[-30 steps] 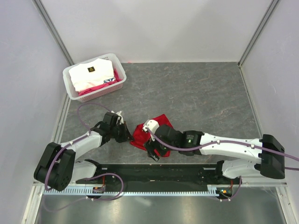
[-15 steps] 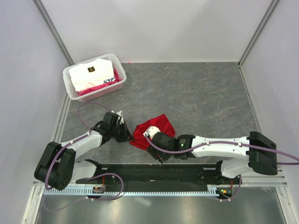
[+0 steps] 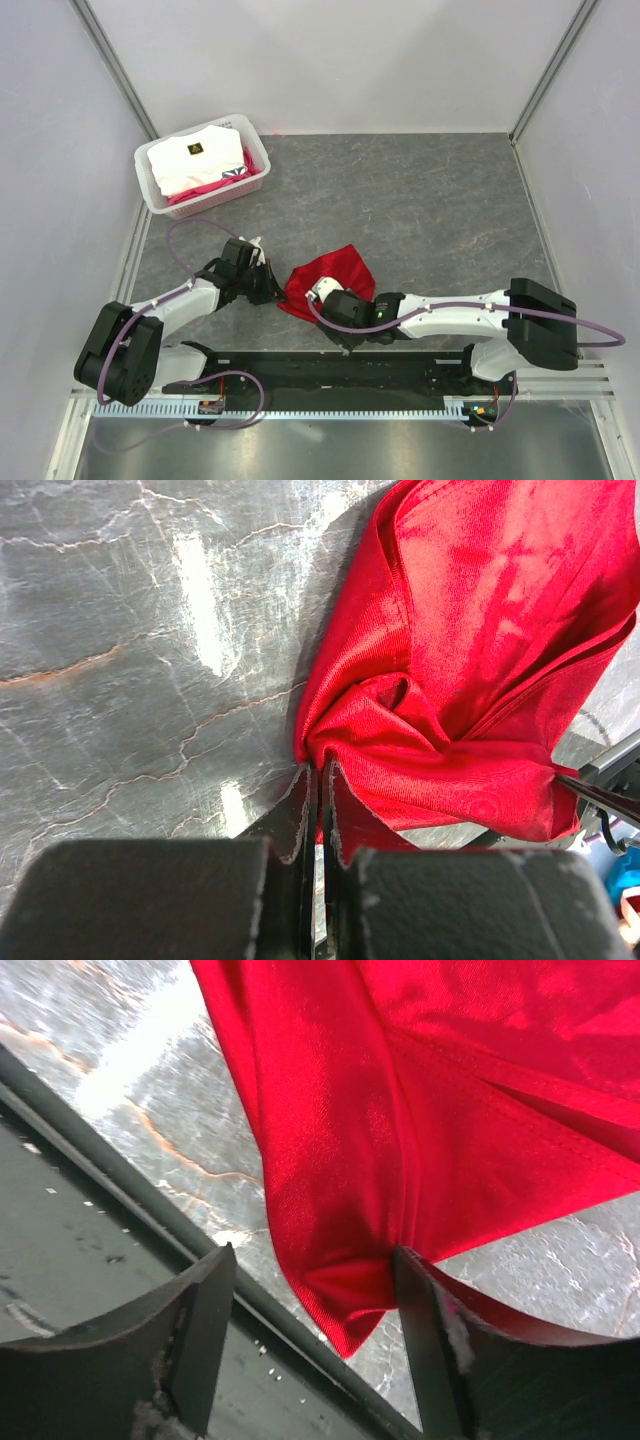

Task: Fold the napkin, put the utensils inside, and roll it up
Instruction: Roll the napkin with the utensil

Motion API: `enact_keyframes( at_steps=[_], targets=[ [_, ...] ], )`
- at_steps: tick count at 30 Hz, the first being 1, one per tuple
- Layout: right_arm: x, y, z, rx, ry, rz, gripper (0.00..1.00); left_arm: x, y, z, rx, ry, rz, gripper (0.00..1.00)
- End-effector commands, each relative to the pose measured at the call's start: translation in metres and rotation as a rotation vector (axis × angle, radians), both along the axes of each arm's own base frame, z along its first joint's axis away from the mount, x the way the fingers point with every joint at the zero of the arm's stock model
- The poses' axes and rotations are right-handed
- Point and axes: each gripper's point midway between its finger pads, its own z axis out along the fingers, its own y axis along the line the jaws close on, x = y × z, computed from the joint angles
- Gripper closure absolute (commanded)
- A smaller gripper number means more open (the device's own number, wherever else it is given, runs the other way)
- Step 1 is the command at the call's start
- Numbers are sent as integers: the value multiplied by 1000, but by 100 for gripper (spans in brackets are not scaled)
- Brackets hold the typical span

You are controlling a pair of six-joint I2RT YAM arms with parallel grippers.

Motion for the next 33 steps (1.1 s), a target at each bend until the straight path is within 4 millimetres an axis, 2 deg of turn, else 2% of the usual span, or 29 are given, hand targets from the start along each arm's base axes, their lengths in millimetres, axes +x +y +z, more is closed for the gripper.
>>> enact_keyframes(
  at_steps=[1,6,10,14,17,19,24,25,28,31,33],
  targets=[
    [7,-7,-12,-28,-17,2,30,6,0,5,14,-5,2,98],
    [7,-16,-22,-30,16,3,39,7,-1,6,11,-7,-1,98],
    [7,-9,-22,46,69,37,52,8,-2,7,10,-12,-2,98],
    [4,-10,-25,89,134,59,63,11,-2,11,7,-22,1,98],
    [-3,-17,-32,125,233,66,66,14,0,15,19,-32,14,98],
    [1,-17,-32,159,263,51,67,16,0,20,19,-49,17,98],
    [4,-17,-38,196,337,39,68,25,5,30,42,-95,41,81],
    [3,-18,-42,191,353,37,69,27,6,33,52,-106,50,73],
    [2,-17,-45,211,395,40,69,32,10,39,69,-134,61,56],
    [2,-17,-47,230,429,27,69,35,12,44,76,-160,64,47],
    [2,-17,-48,254,455,21,70,37,9,48,61,-182,57,45]
  ],
)
